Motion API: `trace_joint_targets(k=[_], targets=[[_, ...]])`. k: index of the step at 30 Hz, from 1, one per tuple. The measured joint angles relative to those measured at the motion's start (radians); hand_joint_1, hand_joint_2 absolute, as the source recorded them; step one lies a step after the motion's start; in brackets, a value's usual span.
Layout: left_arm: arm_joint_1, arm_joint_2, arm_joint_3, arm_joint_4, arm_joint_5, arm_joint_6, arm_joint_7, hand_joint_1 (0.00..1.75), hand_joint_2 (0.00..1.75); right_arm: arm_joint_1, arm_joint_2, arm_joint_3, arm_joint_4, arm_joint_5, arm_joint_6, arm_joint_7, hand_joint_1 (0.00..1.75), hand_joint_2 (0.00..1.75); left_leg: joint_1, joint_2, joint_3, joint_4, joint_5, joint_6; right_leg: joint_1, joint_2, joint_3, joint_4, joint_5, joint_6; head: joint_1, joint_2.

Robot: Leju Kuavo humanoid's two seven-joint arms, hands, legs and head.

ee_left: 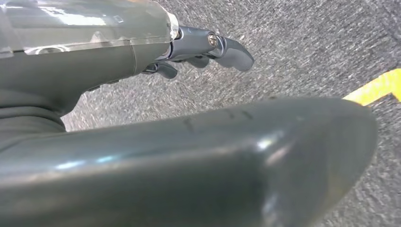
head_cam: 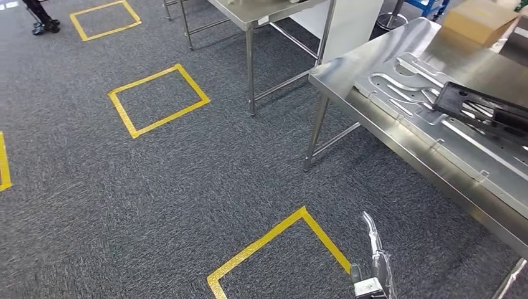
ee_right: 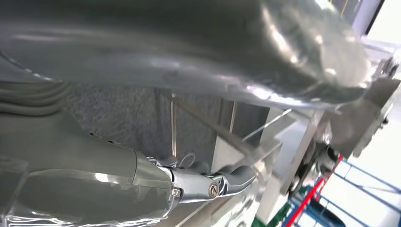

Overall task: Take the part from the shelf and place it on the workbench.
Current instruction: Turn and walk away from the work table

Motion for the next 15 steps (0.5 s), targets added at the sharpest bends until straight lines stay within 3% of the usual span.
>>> trace_joint_targets(k=[1,2,4,6,8,9,11,13,15], targets=[[0.001,-0.001,-0.004,0.0,-0.001,-0.004,0.002,0.0,0.0,0.001,0.0,0.0,0.0,0.0,0.001,0.0,0.0,0.0,-0.002,-0.014,0.001,0.001,0.0,0.0,0.0,0.003,-0.001,-0.01,0.023,-0.003,0.0,0.0],[0.001,-0.003,-0.006,0.0,-0.001,-0.007,0.004,0.0,0.0,0.001,0.0,0.0,0.0,-0.001,0.003,0.0,0.0,0.0,-0.003,-0.028,0.002,0.003,-0.001,0.0,0.0,0.009,0.016,-0.058,0.061,-0.007,0.0,0.0],[0.001,-0.006,-0.01,0.0,-0.003,-0.016,0.006,0.0,0.0,0.001,0.0,0.0,-0.002,0.002,0.01,0.002,0.0,0.0,-0.005,-0.054,0.003,0.007,-0.002,-0.003,0.0,0.047,0.071,-0.193,0.13,-0.016,0.0,0.0],[0.0,-0.01,-0.012,0.0,-0.007,-0.027,0.008,0.0,0.0,0.002,0.0,0.0,-0.006,0.01,0.019,0.005,0.0,0.0,-0.005,-0.074,-0.002,0.009,-0.002,-0.012,0.001,0.073,0.097,-0.263,0.151,-0.021,0.0,0.0],[0.003,-0.013,-0.014,0.0,-0.014,-0.04,0.009,0.0,0.0,0.003,0.0,0.0,-0.008,0.018,0.029,0.007,0.0,0.0,-0.003,-0.091,-0.008,0.006,0.002,-0.025,0.003,0.061,0.099,-0.271,0.153,-0.027,0.0,0.0],[0.005,-0.013,-0.015,0.0,-0.016,-0.046,0.008,0.0,0.0,0.002,0.001,0.0,-0.01,0.02,0.034,0.008,0.0,0.0,-0.002,-0.086,-0.011,0.009,-0.001,-0.031,0.001,0.051,0.102,-0.275,0.156,-0.033,0.0,0.0],[0.006,-0.013,-0.018,0.001,-0.016,-0.05,0.007,0.0,0.0,0.003,0.002,0.0,-0.012,0.021,0.048,0.008,0.0,0.0,-0.003,-0.042,-0.034,0.06,-0.034,-0.042,-0.003,0.027,0.108,-0.286,0.16,-0.046,-0.001,0.0],[0.004,-0.013,-0.02,0.003,-0.01,-0.043,0.009,0.0,0.0,0.005,0.005,0.0,-0.013,0.021,0.064,0.01,0.0,0.0,0.001,0.006,-0.094,0.187,-0.103,-0.052,-0.001,-0.001,0.11,-0.287,0.158,-0.053,-0.001,0.0],[0.005,-0.013,-0.02,0.006,0.0,-0.031,0.012,0.0,0.0,0.006,0.007,0.0,-0.011,0.022,0.075,0.015,0.0,0.0,0.007,0.02,-0.142,0.288,-0.139,-0.061,0.0,-0.028,0.111,-0.287,0.155,-0.054,-0.001,0.0]])
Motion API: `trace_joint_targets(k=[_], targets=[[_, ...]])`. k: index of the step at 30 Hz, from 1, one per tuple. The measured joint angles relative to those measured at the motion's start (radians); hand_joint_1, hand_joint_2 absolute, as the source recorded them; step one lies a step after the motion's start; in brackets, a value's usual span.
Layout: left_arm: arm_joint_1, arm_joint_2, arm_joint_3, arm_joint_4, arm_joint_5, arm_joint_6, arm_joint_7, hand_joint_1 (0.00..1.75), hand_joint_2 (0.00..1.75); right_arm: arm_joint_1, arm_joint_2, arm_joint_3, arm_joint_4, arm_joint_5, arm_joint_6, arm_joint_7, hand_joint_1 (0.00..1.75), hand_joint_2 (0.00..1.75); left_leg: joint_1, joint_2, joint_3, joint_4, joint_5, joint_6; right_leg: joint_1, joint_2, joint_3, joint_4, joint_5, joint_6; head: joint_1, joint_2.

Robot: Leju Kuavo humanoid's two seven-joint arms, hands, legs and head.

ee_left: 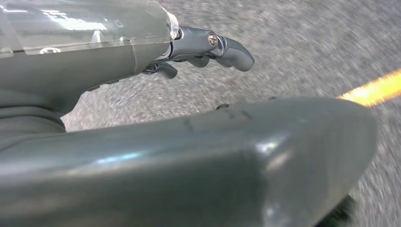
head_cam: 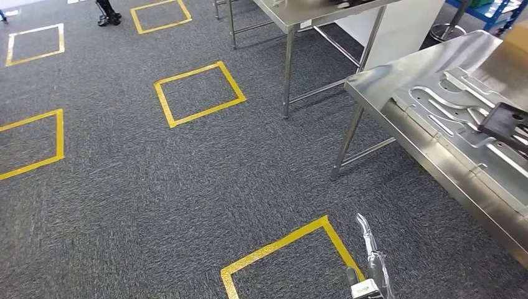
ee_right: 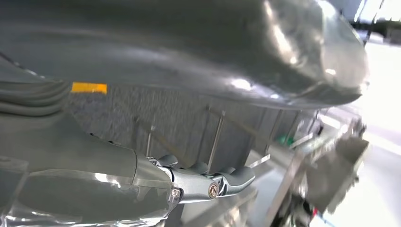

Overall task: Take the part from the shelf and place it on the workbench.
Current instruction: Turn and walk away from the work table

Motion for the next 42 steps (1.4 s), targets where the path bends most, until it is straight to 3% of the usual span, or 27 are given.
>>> trace_joint_targets(k=[1,2,4,6,9,11,13,15,16,18,19,20,22,24,26,28,30,31,32,33,35,37,39,40,42], targets=[[0.001,0.0,0.0,0.001,0.004,0.005,0.001,0.0,0.0,-0.001,0.001,0.0,0.001,0.0,0.003,0.002,0.0,0.0,0.003,0.004,0.003,-0.003,0.012,-0.003,0.0,-0.013,0.002,0.0,-0.002,0.002,0.0,0.0],[0.001,0.0,0.0,0.003,0.006,0.008,0.003,0.0,0.0,-0.002,0.003,0.0,0.002,0.002,0.005,0.004,0.0,0.0,0.005,0.011,0.028,-0.047,0.04,-0.005,-0.001,-0.025,0.005,0.0,-0.004,0.005,0.0,0.0],[0.0,0.0,0.0,0.006,0.006,0.011,0.003,0.0,0.0,-0.005,0.007,0.0,0.003,0.006,0.007,0.008,0.0,0.0,0.004,0.05,0.106,-0.191,0.102,-0.002,0.001,-0.049,0.014,0.001,-0.011,0.014,0.0,0.0],[-0.004,0.001,0.0,0.009,0.005,0.01,0.003,0.0,0.0,-0.01,0.011,0.0,0.003,0.012,0.007,0.015,0.0,0.0,-0.003,0.076,0.149,-0.275,0.125,0.009,0.006,-0.069,0.021,0.002,-0.018,0.025,0.0,0.0],[-0.002,0.001,0.0,0.009,0.001,0.005,0.001,0.0,0.0,-0.018,0.018,0.0,0.003,0.017,0.007,0.022,0.0,0.0,-0.006,0.05,0.15,-0.286,0.128,0.029,0.006,-0.086,0.029,0.003,-0.025,0.043,0.001,0.0],[-0.003,0.001,-0.002,0.009,0.0,0.003,-0.004,0.0,0.0,-0.022,0.021,-0.003,0.003,0.018,0.007,0.022,0.0,0.0,-0.002,0.029,0.155,-0.295,0.134,0.042,0.0,-0.046,0.018,0.042,-0.055,0.051,0.001,0.0],[-0.008,0.0,-0.002,0.009,0.0,0.001,-0.01,0.0,0.0,-0.021,0.022,-0.008,0.004,0.019,0.008,0.022,0.0,0.0,-0.001,0.008,0.155,-0.299,0.137,0.051,-0.001,0.01,-0.038,0.159,-0.118,0.053,0.001,0.0],[-0.011,0.0,-0.003,0.009,0.0,-0.001,-0.015,0.0,0.0,-0.016,0.023,-0.014,0.007,0.019,0.009,0.023,0.0,0.0,-0.004,-0.017,0.153,-0.298,0.137,0.054,-0.001,0.028,-0.1,0.273,-0.155,0.052,0.001,0.0],[-0.01,0.0,-0.004,0.009,-0.001,-0.002,-0.016,0.0,0.0,-0.015,0.023,-0.018,0.008,0.02,0.009,0.023,0.0,0.0,-0.006,-0.031,0.153,-0.296,0.137,0.054,0.0,0.03,-0.11,0.284,-0.144,0.051,0.001,0.0],[-0.01,0.0,-0.008,0.009,-0.001,-0.003,-0.016,0.0,0.0,-0.013,0.023,-0.026,0.01,0.022,0.008,0.022,0.0,0.0,-0.006,-0.06,0.154,-0.292,0.135,0.052,-0.001,0.043,-0.076,0.193,-0.072,0.046,0.001,0.0],[-0.011,-0.001,-0.009,0.009,-0.001,-0.003,-0.016,0.0,0.0,-0.012,0.023,-0.029,0.01,0.023,0.008,0.022,0.0,0.0,-0.006,-0.072,0.154,-0.289,0.134,0.049,-0.002,0.066,-0.048,0.127,-0.041,0.042,0.001,0.0],[-0.012,-0.002,-0.01,0.009,-0.001,-0.003,-0.014,0.0,0.0,-0.01,0.023,-0.033,0.01,0.025,0.007,0.021,0.0,0.0,-0.007,-0.084,0.152,-0.285,0.133,0.045,-0.003,0.089,-0.025,0.072,-0.02,0.039,0.001,0.0],[-0.014,-0.005,-0.01,0.009,0.0,-0.002,-0.008,0.0,0.0,-0.005,0.023,-0.036,0.009,0.028,0.007,0.019,0.0,0.0,-0.004,-0.105,0.144,-0.281,0.133,0.032,-0.002,0.117,-0.007,0.026,-0.015,0.033,0.001,0.0],[-0.011,-0.006,-0.01,0.009,0.001,0.001,-0.004,0.0,0.0,-0.001,0.023,-0.038,0.009,0.028,0.008,0.017,0.0,0.0,-0.001,-0.118,0.137,-0.283,0.136,0.018,0.001,0.099,-0.004,0.019,-0.011,0.023,0.001,0.0],[-0.009,-0.007,-0.011,0.009,0.0,0.007,-0.004,0.0,0.0,0.001,0.023,-0.04,0.011,0.022,0.012,0.01,0.0,0.0,-0.003,-0.075,0.121,-0.25,0.114,0.008,-0.001,0.073,0.002,0.009,-0.007,0.008,0.0,0.0],[-0.011,-0.008,-0.012,0.009,-0.005,0.016,-0.009,0.0,0.0,0.006,0.023,-0.041,0.015,0.011,0.014,0.002,0.0,0.0,-0.003,-0.016,0.07,-0.142,0.055,0.001,0.002,0.043,0.007,0.003,-0.008,-0.003,0.0,0.0],[-0.01,-0.008,-0.014,0.009,-0.013,0.024,-0.016,0.0,0.0,0.009,0.023,-0.042,0.023,0.002,0.011,-0.004,0.0,0.0,0.0,-0.002,0.011,-0.024,0.008,-0.004,0.007,0.013,0.008,0.004,-0.011,-0.007,0.0,0.0],[-0.009,-0.008,-0.015,0.009,-0.015,0.028,-0.02,0.0,0.0,0.009,0.023,-0.042,0.027,0.0,0.008,-0.007,0.0,0.0,0.001,0.001,0.002,-0.004,0.009,-0.006,0.008,-0.001,0.009,0.004,-0.013,-0.008,0.0,0.0],[-0.007,-0.008,-0.016,0.009,-0.017,0.032,-0.025,0.0,0.0,0.009,0.023,-0.042,0.031,-0.002,0.004,-0.01,0.0,0.0,0.001,0.005,0.014,-0.025,0.029,-0.006,0.009,-0.015,0.011,0.004,-0.015,-0.007,0.0,0.0],[-0.005,-0.007,-0.016,0.009,-0.016,0.037,-0.032,0.0,0.0,0.007,0.023,-0.042,0.033,-0.003,0.0,-0.012,0.0,0.0,0.001,0.013,0.045,-0.082,0.062,-0.004,0.009,-0.027,0.015,0.004,-0.018,-0.005,0.0,0.0],[-0.006,-0.005,-0.016,0.009,-0.015,0.044,-0.056,0.0,0.0,0.003,0.025,-0.042,0.034,-0.004,-0.008,-0.016,0.0,0.0,-0.005,0.052,0.119,-0.222,0.116,0.006,0.012,-0.049,0.023,0.005,-0.025,0.001,0.0,0.0],[-0.009,0.001,-0.016,0.009,-0.014,0.045,-0.092,0.0,0.0,-0.003,0.027,-0.041,0.035,-0.01,-0.015,-0.022,0.0,0.0,-0.014,0.071,0.149,-0.282,0.129,0.02,0.015,-0.066,0.028,0.005,-0.03,0.011,0.0,0.0],[-0.01,0.008,-0.016,0.009,-0.012,0.043,-0.132,0.0,0.0,-0.009,0.031,-0.04,0.037,-0.028,-0.023,-0.033,0.0,0.0,-0.016,0.05,0.147,-0.286,0.133,0.031,0.017,-0.083,0.031,0.004,-0.033,0.021,0.0,0.0],[-0.009,0.013,-0.016,0.009,-0.009,0.041,-0.151,0.0,0.0,-0.012,0.033,-0.04,0.039,-0.039,-0.027,-0.04,0.0,0.0,-0.013,0.039,0.149,-0.292,0.136,0.036,0.015,-0.076,0.033,0.008,-0.038,0.026,0.0,0.0],[-0.012,0.022,-0.015,0.009,0.004,0.037,-0.182,0.0,0.0,-0.019,0.039,-0.04,0.042,-0.063,-0.034,-0.055,0.0,0.0,-0.007,0.021,0.155,-0.303,0.143,0.047,0.011,-0.029,0.014,0.061,-0.076,0.032,0.001,0.0]])
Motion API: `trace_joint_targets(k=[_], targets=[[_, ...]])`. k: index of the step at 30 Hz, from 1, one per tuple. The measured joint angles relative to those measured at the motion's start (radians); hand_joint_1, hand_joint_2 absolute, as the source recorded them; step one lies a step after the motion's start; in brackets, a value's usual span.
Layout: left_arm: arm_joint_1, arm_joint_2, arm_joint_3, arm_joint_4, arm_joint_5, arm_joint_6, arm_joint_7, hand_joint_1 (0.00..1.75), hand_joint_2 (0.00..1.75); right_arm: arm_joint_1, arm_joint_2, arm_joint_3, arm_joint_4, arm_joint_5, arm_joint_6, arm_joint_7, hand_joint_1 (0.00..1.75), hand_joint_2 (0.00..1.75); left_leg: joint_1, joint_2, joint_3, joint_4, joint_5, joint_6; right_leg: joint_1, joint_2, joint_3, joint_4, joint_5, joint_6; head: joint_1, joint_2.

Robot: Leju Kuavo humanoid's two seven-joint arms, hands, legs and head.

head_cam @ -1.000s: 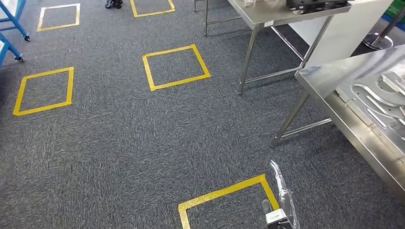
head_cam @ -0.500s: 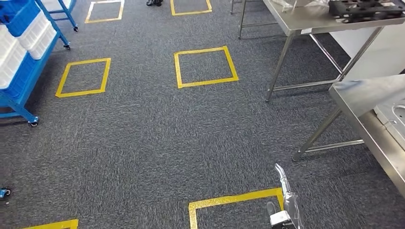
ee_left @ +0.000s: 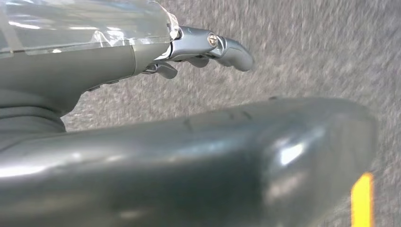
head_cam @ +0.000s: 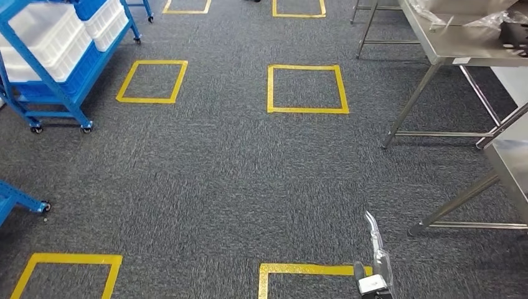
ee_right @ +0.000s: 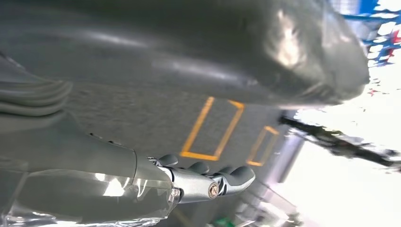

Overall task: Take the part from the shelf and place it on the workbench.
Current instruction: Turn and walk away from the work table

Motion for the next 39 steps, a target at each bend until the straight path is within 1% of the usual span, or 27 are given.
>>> trace_joint_targets(k=[2,3,4,5,6,8,10,11,12,14,15,17,19,20,21,23,25,26,28,29,31,32,34,35,36,37,39], targets=[[-0.004,0.011,0.003,0.0,0.017,-0.002,-0.028,0.0,0.0,-0.002,0.005,0.0,0.009,-0.02,-0.006,-0.019,0.0,0.0,0.0,-0.02,-0.002,-0.002,0.002,0.005,-0.005,0.048,-0.057,0.123,-0.062,0.002,0.0,0.0],[-0.004,0.018,0.006,0.0,0.024,-0.002,-0.044,0.0,0.0,-0.002,0.007,0.0,0.017,-0.029,-0.01,-0.03,0.0,0.0,0.0,-0.033,-0.003,-0.001,0.002,0.005,-0.005,0.054,-0.089,0.181,-0.083,0.003,0.0,0.0],[-0.002,0.025,0.008,0.0,0.028,-0.003,-0.062,0.0,0.0,-0.001,0.009,0.0,0.026,-0.038,-0.015,-0.042,0.0,0.0,-0.001,-0.046,-0.003,0.0,0.002,0.004,-0.005,0.056,-0.109,0.215,-0.086,0.004,0.0,0.0],[0.002,0.032,0.011,0.0,0.031,-0.004,-0.083,0.0,0.0,-0.001,0.011,0.001,0.035,-0.049,-0.023,-0.054,0.0,0.0,-0.001,-0.059,-0.002,0.001,0.001,0.003,-0.006,0.058,-0.112,0.211,-0.068,0.005,0.0,0.0],[0.007,0.04,0.016,0.0,0.033,-0.006,-0.104,0.0,0.0,-0.002,0.012,0.002,0.043,-0.061,-0.032,-0.068,0.0,0.0,0.0,-0.073,-0.001,0.004,0.0,0.001,-0.008,0.061,-0.097,0.169,-0.033,0.005,0.0,0.0],[0.016,0.057,0.027,0.0,0.034,-0.014,-0.139,0.0,0.0,-0.002,0.013,0.007,0.058,-0.085,-0.049,-0.09,0.0,0.0,0.001,-0.097,-0.003,0.013,-0.004,-0.007,-0.015,0.1,-0.044,0.043,0.032,0.003,0.0,0.0],[0.019,0.076,0.033,0.001,0.034,-0.022,-0.155,0.0,0.0,-0.001,0.015,0.013,0.071,-0.105,-0.063,-0.103,0.0,0.0,0.002,-0.12,-0.014,0.022,-0.006,-0.02,-0.017,0.138,-0.019,-0.022,0.05,-0.002,0.0,0.0],[0.021,0.087,0.033,0.001,0.034,-0.023,-0.155,0.0,0.0,-0.001,0.016,0.017,0.079,-0.116,-0.068,-0.106,0.0,0.0,0.004,-0.131,-0.019,0.023,-0.004,-0.029,-0.014,0.142,-0.019,-0.024,0.048,-0.007,0.0,0.0],[0.025,0.097,0.034,0.003,0.034,-0.022,-0.152,0.0,0.0,-0.002,0.017,0.022,0.087,-0.13,-0.072,-0.107,0.0,0.0,0.006,-0.142,-0.023,0.022,-0.002,-0.036,-0.012,0.131,-0.019,-0.027,0.051,-0.014,0.0,0.0],[0.033,0.112,0.038,0.007,0.036,-0.018,-0.137,0.0,0.0,-0.011,0.02,0.037,0.104,-0.16,-0.07,-0.106,0.0,0.0,0.008,-0.121,-0.032,0.036,-0.009,-0.047,-0.01,0.107,-0.015,-0.034,0.055,-0.03,0.0,0.0],[0.035,0.117,0.043,0.009,0.036,-0.017,-0.128,0.0,0.0,-0.015,0.023,0.045,0.115,-0.173,-0.068,-0.105,0.0,0.0,0.007,-0.094,-0.048,0.069,-0.029,-0.051,-0.009,0.093,-0.014,-0.037,0.057,-0.037,-0.001,0.0],[0.038,0.125,0.054,0.011,0.038,-0.016,-0.117,0.0,0.0,-0.019,0.026,0.058,0.138,-0.19,-0.065,-0.104,0.0,0.0,0.005,-0.039,-0.105,0.187,-0.09,-0.055,-0.004,0.064,-0.012,-0.039,0.055,-0.047,-0.001,0.0],[0.043,0.129,0.06,0.016,0.039,-0.018,-0.112,0.0,0.0,-0.019,0.027,0.066,0.164,-0.196,-0.067,-0.103,0.0,0.0,0.006,-0.023,-0.158,0.298,-0.131,-0.057,0.003,0.033,-0.012,-0.039,0.052,-0.052,-0.001,0.0],[0.048,0.131,0.064,0.017,0.04,-0.02,-0.11,0.0,0.0,-0.019,0.026,0.07,0.175,-0.198,-0.07,-0.103,0.0,0.0,0.006,-0.02,-0.162,0.308,-0.126,-0.056,0.005,0.019,-0.011,-0.038,0.051,-0.053,-0.001,0.0],[0.053,0.134,0.069,0.018,0.04,-0.023,-0.11,0.0,0.0,-0.019,0.026,0.074,0.183,-0.197,-0.072,-0.101,0.0,0.0,0.006,-0.016,-0.145,0.278,-0.104,-0.053,0.008,0.006,-0.009,-0.038,0.049,-0.054,-0.001,0.0],[0.059,0.139,0.08,0.019,0.04,-0.034,-0.113,0.0,0.0,-0.02,0.024,0.082,0.195,-0.192,-0.073,-0.094,0.0,0.0,0.0,0.014,-0.071,0.141,-0.044,-0.041,0.011,-0.016,-0.003,-0.038,0.044,-0.052,-0.001,0.0],[0.06,0.144,0.092,0.019,0.04,-0.048,-0.125,0.0,0.0,-0.022,0.019,0.092,0.208,-0.183,-0.069,-0.085,0.0,0.0,-0.011,0.043,-0.019,0.042,-0.016,-0.027,0.015,-0.037,0.002,-0.039,0.038,-0.046,-0.001,0.0],[0.061,0.147,0.099,0.019,0.04,-0.056,-0.134,0.0,0.0,-0.024,0.015,0.098,0.218,-0.18,-0.066,-0.082,0.0,0.0,-0.016,0.048,-0.014,0.026,-0.017,-0.022,0.016,-0.046,0.004,-0.039,0.036,-0.041,-0.001,0.0],[0.065,0.15,0.12,0.019,0.04,-0.072,-0.148,0.0,0.0,-0.032,0.008,0.112,0.24,-0.177,-0.061,-0.081,0.0,0.0,-0.015,0.027,-0.011,0.017,-0.012,-0.013,0.015,-0.059,0.009,-0.042,0.033,-0.032,-0.001,0.0],[0.066,0.151,0.132,0.018,0.04,-0.078,-0.151,0.0,0.0,-0.041,0.004,0.12,0.253,-0.177,-0.058,-0.083,0.0,0.0,-0.012,0.017,-0.006,0.008,-0.007,-0.01,0.015,-0.048,0.01,-0.037,0.027,-0.026,-0.001,0.0],[0.06,0.151,0.161,0.017,0.041,-0.085,-0.143,0.0,0.0,-0.066,-0.002,0.136,0.285,-0.179,-0.05,-0.087,0.0,0.0,-0.004,-0.001,0.006,-0.01,0.004,-0.002,0.012,0.005,-0.015,0.028,-0.012,-0.017,0.0,0.0],[0.055,0.149,0.176,0.016,0.041,-0.087,-0.137,0.0,0.0,-0.078,-0.005,0.142,0.302,-0.18,-0.046,-0.087,0.0,0.0,-0.004,-0.011,0.007,-0.012,0.006,0.0,0.009,0.035,-0.045,0.089,-0.043,-0.014,0.0,0.0],[0.044,0.146,0.205,0.014,0.041,-0.091,-0.117,0.0,0.0,-0.092,-0.009,0.154,0.331,-0.181,-0.04,-0.082,0.0,0.0,-0.004,-0.036,0.005,-0.01,0.006,0.002,0.004,0.057,-0.109,0.21,-0.087,-0.009,0.0,0.0],[0.041,0.143,0.216,0.014,0.04,-0.093,-0.105,0.0,0.0,-0.097,-0.011,0.159,0.341,-0.181,-0.037,-0.077,0.0,0.0,-0.003,-0.05,0.006,-0.009,0.006,0.001,0.001,0.059,-0.124,0.231,-0.082,-0.007,0.0,0.0],[0.039,0.139,0.224,0.013,0.039,-0.092,-0.092,0.0,0.0,-0.102,-0.012,0.163,0.35,-0.181,-0.035,-0.069,0.0,0.0,-0.002,-0.065,0.007,-0.006,0.005,-0.001,-0.002,0.061,-0.12,0.211,-0.055,-0.004,0.0,0.0],[0.038,0.135,0.228,0.012,0.037,-0.089,-0.081,0.0,0.0,-0.108,-0.012,0.166,0.357,-0.181,-0.033,-0.061,0.0,0.0,0.0,-0.078,0.008,-0.003,0.003,-0.004,-0.006,0.067,-0.098,0.156,-0.014,-0.001,0.0,0.0],[0.032,0.126,0.23,0.009,0.032,-0.076,-0.058,0.0,0.0,-0.12,-0.013,0.169,0.368,-0.182,-0.032,-0.04,0.0,0.0,0.002,-0.103,0.003,0.01,-0.003,-0.014,-0.016,0.117,-0.047,0.029,0.048,0.003,0.0,0.0]])
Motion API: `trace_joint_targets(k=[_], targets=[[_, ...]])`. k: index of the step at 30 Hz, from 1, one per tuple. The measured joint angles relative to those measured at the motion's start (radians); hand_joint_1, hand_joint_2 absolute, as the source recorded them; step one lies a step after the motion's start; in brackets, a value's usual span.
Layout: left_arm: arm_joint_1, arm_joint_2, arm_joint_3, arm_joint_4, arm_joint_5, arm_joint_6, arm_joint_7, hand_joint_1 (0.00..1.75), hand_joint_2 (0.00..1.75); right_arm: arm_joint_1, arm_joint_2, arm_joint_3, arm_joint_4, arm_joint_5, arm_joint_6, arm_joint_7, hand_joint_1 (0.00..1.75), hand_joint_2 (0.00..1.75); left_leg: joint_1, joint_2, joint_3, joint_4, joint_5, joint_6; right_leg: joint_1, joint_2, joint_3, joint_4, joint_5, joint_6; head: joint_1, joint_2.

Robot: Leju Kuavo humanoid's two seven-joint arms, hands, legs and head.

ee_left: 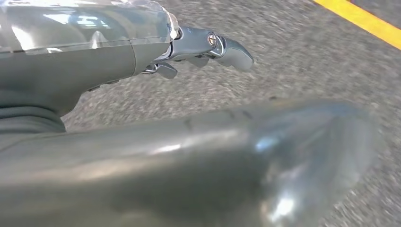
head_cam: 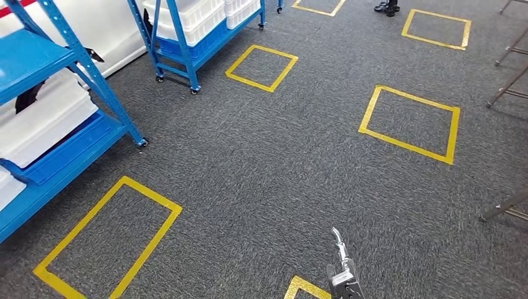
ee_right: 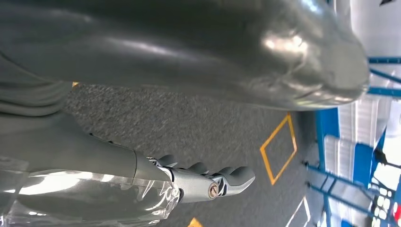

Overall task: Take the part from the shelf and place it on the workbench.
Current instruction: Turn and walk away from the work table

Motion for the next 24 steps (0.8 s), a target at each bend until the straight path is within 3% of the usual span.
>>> trace_joint_targets(k=[2,4,5,7,8,9,11,12,13,15,17,20,22,24], targets=[[-0.009,-0.009,-0.003,-0.003,-0.008,0.014,0.029,0.0,0.0,-0.004,-0.002,0.0,0.016,-0.002,0.001,0.02,0.0,0.0,0.001,-0.023,-0.013,0.009,-0.001,-0.014,-0.002,0.035,0.017,-0.051,0.012,-0.004,0.0,0.0],[-0.011,-0.021,-0.01,-0.006,-0.023,0.026,0.062,0.0,0.0,-0.005,-0.004,0.0,0.043,-0.001,0.003,0.036,0.0,0.0,0.005,-0.044,-0.023,0.007,0.004,-0.028,0.001,0.015,0.017,-0.056,0.015,-0.018,-0.001,0.0],[-0.009,-0.03,-0.016,-0.008,-0.034,0.031,0.077,0.0,0.0,-0.008,-0.004,0.0,0.061,0.002,0.004,0.04,0.0,0.0,0.006,-0.035,-0.026,0.011,0.001,-0.033,0.002,0.004,0.02,-0.06,0.017,-0.025,-0.001,0.0],[-0.008,-0.046,-0.03,-0.012,-0.057,0.039,0.102,0.0,0.0,-0.015,-0.003,-0.001,0.102,0.007,0.006,0.043,0.0,0.0,0.004,0.018,-0.052,0.068,-0.032,-0.038,0.001,-0.023,0.026,-0.069,0.02,-0.039,-0.001,0.0],[-0.008,-0.054,-0.039,-0.016,-0.068,0.041,0.112,0.0,0.0,-0.016,-0.002,-0.003,0.125,0.007,0.006,0.043,0.0,0.0,0.003,0.052,-0.081,0.127,-0.062,-0.04,0.005,-0.038,0.028,-0.07,0.019,-0.043,-0.001,0.0],[-0.009,-0.061,-0.047,-0.018,-0.08,0.044,0.122,0.0,0.0,-0.016,-0.001,-0.007,0.146,0.007,0.005,0.042,0.0,0.0,0.005,0.071,-0.115,0.195,-0.093,-0.043,0.008,-0.055,0.028,-0.071,0.017,-0.047,-0.001,0.0],[-0.009,-0.072,-0.066,-0.021,-0.102,0.053,0.143,0.0,0.0,-0.014,-0.001,-0.014,0.179,0.009,0.002,0.042,0.0,0.0,0.008,0.084,-0.161,0.286,-0.12,-0.045,0.013,-0.087,0.031,-0.07,0.013,-0.05,-0.001,0.0],[-0.008,-0.076,-0.075,-0.022,-0.111,0.058,0.155,0.0,0.0,-0.013,0.0,-0.017,0.189,0.012,-0.001,0.045,0.0,0.0,0.008,0.087,-0.157,0.28,-0.107,-0.045,0.015,-0.1,0.033,-0.07,0.011,-0.049,-0.001,0.0],[-0.008,-0.078,-0.083,-0.024,-0.118,0.062,0.166,0.0,0.0,-0.011,0.0,-0.019,0.194,0.019,-0.004,0.05,0.0,0.0,0.008,0.093,-0.133,0.235,-0.077,-0.043,0.015,-0.112,0.036,-0.07,0.008,-0.048,-0.001,0.0],[-0.009,-0.08,-0.098,-0.025,-0.126,0.065,0.181,0.0,0.0,-0.002,0.001,-0.02,0.192,0.036,-0.01,0.067,0.0,0.0,0.0,0.132,-0.059,0.098,-0.019,-0.032,0.018,-0.134,0.045,-0.07,0.001,-0.041,-0.001,0.0],[-0.011,-0.08,-0.107,-0.027,-0.127,0.063,0.179,0.0,0.0,0.013,0.002,-0.021,0.181,0.049,-0.013,0.083,0.0,0.0,-0.011,0.161,-0.018,0.02,0.0,-0.017,0.021,-0.152,0.053,-0.07,-0.006,-0.032,-0.001,0.0],[-0.007,-0.082,-0.111,-0.028,-0.126,0.062,0.168,0.0,0.0,0.028,0.001,-0.019,0.16,0.057,-0.013,0.097,0.0,0.0,-0.014,0.138,-0.014,0.004,0.002,-0.003,0.019,-0.17,0.063,-0.072,-0.013,-0.017,-0.001,0.0],[-0.007,-0.086,-0.114,-0.028,-0.126,0.065,0.174,0.0,0.0,0.03,0.0,-0.016,0.153,0.055,-0.008,0.102,0.0,0.0,-0.007,0.118,-0.003,-0.011,0.009,0.007,0.016,-0.132,0.051,-0.029,-0.044,-0.007,0.0,0.0],[-0.011,-0.09,-0.118,-0.028,-0.127,0.075,0.193,0.0,0.0,0.03,0.0,-0.012,0.157,0.051,0.0,0.102,0.0,0.0,-0.004,0.097,0.0,-0.016,0.011,0.014,0.013,-0.079,-0.007,0.088,-0.103,-0.003,0.0,0.0]])
